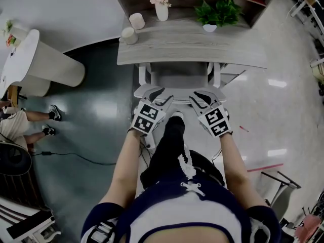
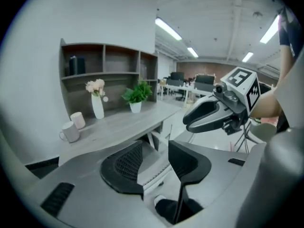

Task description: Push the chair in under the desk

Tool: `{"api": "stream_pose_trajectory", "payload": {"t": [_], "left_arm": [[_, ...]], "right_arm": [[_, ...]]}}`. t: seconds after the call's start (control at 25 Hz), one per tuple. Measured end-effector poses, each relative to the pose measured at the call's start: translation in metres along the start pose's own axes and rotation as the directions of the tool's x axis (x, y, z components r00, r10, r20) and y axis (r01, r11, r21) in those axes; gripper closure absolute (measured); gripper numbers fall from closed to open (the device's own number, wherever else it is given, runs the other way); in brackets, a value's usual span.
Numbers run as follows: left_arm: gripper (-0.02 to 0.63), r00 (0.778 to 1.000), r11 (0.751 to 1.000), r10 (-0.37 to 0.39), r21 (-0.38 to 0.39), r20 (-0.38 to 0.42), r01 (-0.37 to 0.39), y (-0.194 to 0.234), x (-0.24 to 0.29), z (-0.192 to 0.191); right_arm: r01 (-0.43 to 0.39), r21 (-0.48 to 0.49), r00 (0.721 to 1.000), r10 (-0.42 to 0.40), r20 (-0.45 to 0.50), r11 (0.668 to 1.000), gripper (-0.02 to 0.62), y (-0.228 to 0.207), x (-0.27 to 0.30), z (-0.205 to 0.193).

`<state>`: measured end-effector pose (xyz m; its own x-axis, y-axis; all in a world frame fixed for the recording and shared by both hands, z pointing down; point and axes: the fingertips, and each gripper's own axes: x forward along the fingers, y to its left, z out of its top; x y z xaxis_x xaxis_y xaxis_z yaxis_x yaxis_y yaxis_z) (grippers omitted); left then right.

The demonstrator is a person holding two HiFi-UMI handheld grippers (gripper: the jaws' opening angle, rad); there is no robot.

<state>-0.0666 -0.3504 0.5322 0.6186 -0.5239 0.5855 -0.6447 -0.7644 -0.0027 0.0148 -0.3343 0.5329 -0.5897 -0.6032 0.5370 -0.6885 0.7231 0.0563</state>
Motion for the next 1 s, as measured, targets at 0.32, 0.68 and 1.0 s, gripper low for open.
{"api": "stream_pose_trajectory", "payload": {"t": [0.32, 0.68, 1.0], "left_arm": [[0.597, 0.962, 0.980, 0.179, -0.120, 0.207, -0.156, -0.018, -0.037, 0.044], [0.597, 0.887, 0.952, 0.278, -0.232, 0.369, -0.202, -0.060, -0.081, 0.070], [0.597, 0.888, 0.958, 0.264, -0.205, 0.377, -0.198, -0.085, -0.092, 0.067]], "right_arm": [[0.067, 0.312, 0.966, -0.140, 0.217, 0.948, 0.583, -0.006, -0.041, 0.045], [0.086, 0.273, 0.920, -0.181, 0.346, 0.958, 0.584, 0.035, -0.078, 0.068], [0.070, 0.271, 0.908, -0.174, 0.381, 0.960, 0.585, 0.053, -0.098, 0.074]]}}
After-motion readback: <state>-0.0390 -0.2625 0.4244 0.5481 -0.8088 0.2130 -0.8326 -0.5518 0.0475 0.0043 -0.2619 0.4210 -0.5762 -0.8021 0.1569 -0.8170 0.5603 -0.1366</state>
